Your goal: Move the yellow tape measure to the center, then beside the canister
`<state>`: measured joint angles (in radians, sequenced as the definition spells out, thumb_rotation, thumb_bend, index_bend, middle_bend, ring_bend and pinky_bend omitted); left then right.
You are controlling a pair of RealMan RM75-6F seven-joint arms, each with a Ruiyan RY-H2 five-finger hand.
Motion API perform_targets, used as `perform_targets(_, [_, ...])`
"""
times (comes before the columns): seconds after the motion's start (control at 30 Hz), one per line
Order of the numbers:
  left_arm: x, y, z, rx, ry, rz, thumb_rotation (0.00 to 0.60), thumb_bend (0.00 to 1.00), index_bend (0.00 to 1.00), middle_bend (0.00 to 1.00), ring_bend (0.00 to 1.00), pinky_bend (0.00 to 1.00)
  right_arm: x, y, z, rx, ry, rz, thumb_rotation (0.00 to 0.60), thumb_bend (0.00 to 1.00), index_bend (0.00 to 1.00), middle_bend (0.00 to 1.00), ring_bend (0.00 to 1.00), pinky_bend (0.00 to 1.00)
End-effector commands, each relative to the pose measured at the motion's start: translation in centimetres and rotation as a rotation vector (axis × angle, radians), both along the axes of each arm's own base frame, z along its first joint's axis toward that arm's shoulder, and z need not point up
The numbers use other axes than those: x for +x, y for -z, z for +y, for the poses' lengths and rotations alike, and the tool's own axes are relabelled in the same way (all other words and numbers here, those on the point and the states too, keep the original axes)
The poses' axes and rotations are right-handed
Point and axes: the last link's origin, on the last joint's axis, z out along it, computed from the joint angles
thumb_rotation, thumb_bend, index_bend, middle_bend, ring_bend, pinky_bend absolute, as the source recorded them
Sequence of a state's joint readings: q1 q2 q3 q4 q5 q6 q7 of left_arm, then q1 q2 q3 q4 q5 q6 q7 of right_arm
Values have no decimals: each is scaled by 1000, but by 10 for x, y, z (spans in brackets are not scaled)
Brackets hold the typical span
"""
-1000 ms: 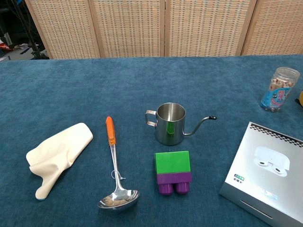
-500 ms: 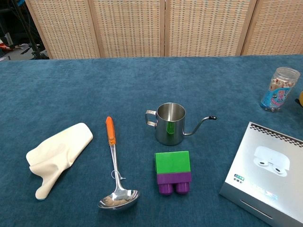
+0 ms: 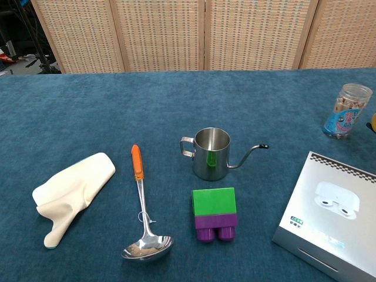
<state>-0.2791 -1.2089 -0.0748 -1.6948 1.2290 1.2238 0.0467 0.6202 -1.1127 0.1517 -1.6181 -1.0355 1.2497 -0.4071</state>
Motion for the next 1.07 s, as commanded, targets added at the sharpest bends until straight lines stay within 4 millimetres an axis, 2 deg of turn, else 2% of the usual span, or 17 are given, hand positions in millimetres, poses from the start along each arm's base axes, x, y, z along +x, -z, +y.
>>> perform_targets(0.03, [0, -1, -1, 21, 18, 11, 600, 3, 0, 0, 0, 0, -15, 18, 37, 6, -32, -38, 600, 0, 0, 0, 0, 0])
perform_targets(0.13, [-1, -2, -2, 46, 34, 32, 600, 0, 0, 0, 0, 0, -26, 27, 58, -7, -49, -54, 600, 0, 0, 0, 0, 0])
perform_targets(0.17, [0, -4, -3, 65, 50, 46, 600, 0, 0, 0, 0, 0, -40, 34, 77, 1, -23, -63, 600, 0, 0, 0, 0, 0])
perform_targets(0.23, [0, -6, -5, 83, 62, 60, 600, 0, 0, 0, 0, 0, -52, 39, 96, 0, -6, -77, 600, 0, 0, 0, 0, 0])
perform_targets(0.33, [-2, -8, -11, 102, 69, 93, 600, 0, 0, 0, 0, 0, -69, 45, 122, 17, 25, -83, 600, 0, 0, 0, 0, 0])
perform_targets(0.4, [-3, -10, -15, 110, 64, 110, 600, 0, 0, 0, 0, 0, -73, 44, 133, 10, 11, -83, 600, 0, 0, 0, 0, 0])
perform_targets(0.67, [-9, -19, -29, 139, 47, 162, 600, 0, 0, 0, 0, 0, -88, 41, 152, -11, 21, -149, 600, 0, 0, 0, 0, 0])
perform_targets(1.07, [-5, -23, -32, 164, 54, 169, 600, 0, 0, 0, 0, 0, -95, 33, 153, 4, 41, -182, 600, 0, 0, 0, 0, 0])
